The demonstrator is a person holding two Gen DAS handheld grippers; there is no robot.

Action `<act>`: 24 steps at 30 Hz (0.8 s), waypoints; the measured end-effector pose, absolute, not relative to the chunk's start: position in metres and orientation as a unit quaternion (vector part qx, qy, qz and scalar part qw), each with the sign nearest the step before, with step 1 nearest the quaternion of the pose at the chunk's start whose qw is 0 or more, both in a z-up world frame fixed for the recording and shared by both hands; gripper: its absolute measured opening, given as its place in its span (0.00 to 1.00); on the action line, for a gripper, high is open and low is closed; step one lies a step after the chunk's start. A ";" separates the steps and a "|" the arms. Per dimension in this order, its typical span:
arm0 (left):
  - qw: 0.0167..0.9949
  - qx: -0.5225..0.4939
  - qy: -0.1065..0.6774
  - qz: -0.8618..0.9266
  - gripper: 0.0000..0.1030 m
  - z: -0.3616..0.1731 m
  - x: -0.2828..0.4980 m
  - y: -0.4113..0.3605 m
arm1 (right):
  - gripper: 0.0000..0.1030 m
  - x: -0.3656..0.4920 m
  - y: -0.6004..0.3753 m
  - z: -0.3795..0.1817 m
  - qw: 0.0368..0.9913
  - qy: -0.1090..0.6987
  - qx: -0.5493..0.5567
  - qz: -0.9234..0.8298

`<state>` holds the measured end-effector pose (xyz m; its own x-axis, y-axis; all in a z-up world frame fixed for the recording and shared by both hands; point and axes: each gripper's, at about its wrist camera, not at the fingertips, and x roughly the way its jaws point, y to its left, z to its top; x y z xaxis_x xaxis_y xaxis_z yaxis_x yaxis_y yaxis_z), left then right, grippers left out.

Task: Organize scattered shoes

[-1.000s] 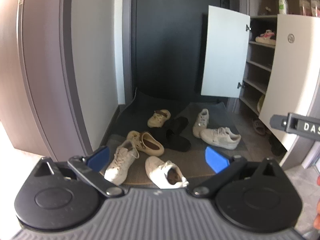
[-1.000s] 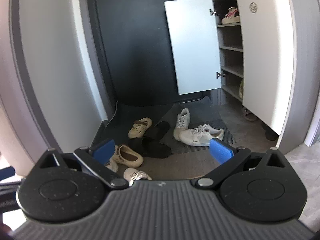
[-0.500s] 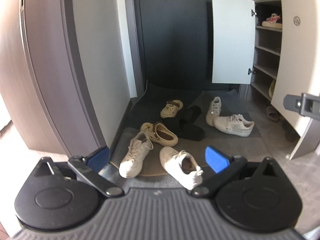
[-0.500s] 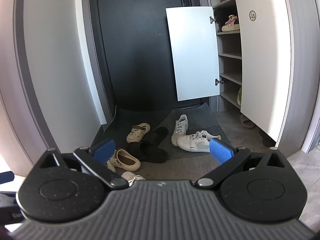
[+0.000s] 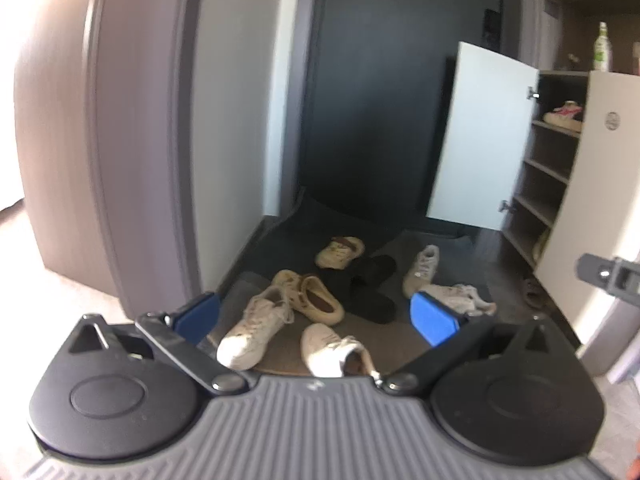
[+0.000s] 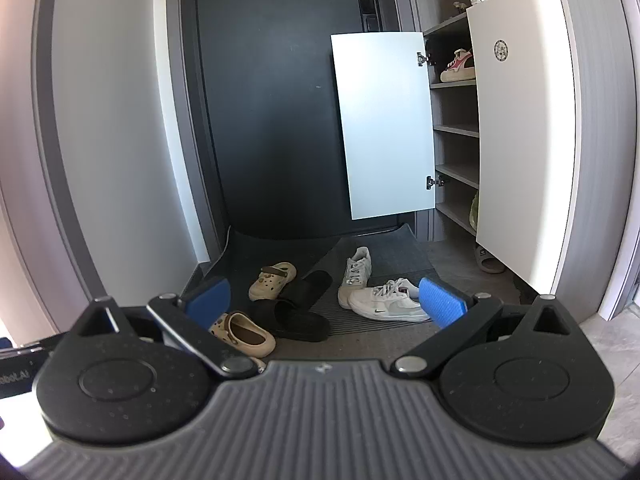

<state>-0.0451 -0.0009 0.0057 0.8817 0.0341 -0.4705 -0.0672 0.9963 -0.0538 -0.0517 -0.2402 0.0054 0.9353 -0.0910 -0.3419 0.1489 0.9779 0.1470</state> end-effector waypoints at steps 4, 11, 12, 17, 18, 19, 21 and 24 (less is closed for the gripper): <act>0.967 -0.002 0.254 0.031 1.00 0.005 -0.043 -0.007 | 1.00 -0.055 -0.242 0.005 0.980 0.168 0.086 -0.060; 0.959 -0.025 0.283 0.003 1.00 0.004 -0.039 0.004 | 1.00 -0.056 -0.247 0.007 0.980 0.165 0.095 -0.056; 0.958 -0.026 0.286 0.002 1.00 0.003 -0.038 0.007 | 1.00 -0.056 -0.249 0.007 0.979 0.169 0.098 -0.056; 0.951 -0.027 0.307 -0.028 1.00 -0.002 -0.032 0.014 | 1.00 -0.065 -0.255 0.017 0.977 0.167 0.126 -0.049; 0.951 -0.019 0.309 -0.029 1.00 0.000 -0.029 0.014 | 1.00 -0.066 -0.254 0.016 0.978 0.162 0.122 -0.050; 0.951 -0.010 0.309 -0.029 1.00 0.002 -0.025 0.014 | 1.00 -0.068 -0.254 0.014 0.979 0.158 0.118 -0.051; 0.951 0.006 0.309 -0.029 1.00 0.006 -0.018 0.016 | 1.00 -0.066 -0.254 0.014 0.980 0.165 0.101 -0.050; 0.947 -0.001 0.320 -0.021 1.00 0.011 -0.001 0.023 | 1.00 -0.075 -0.256 0.015 0.985 0.143 0.089 -0.030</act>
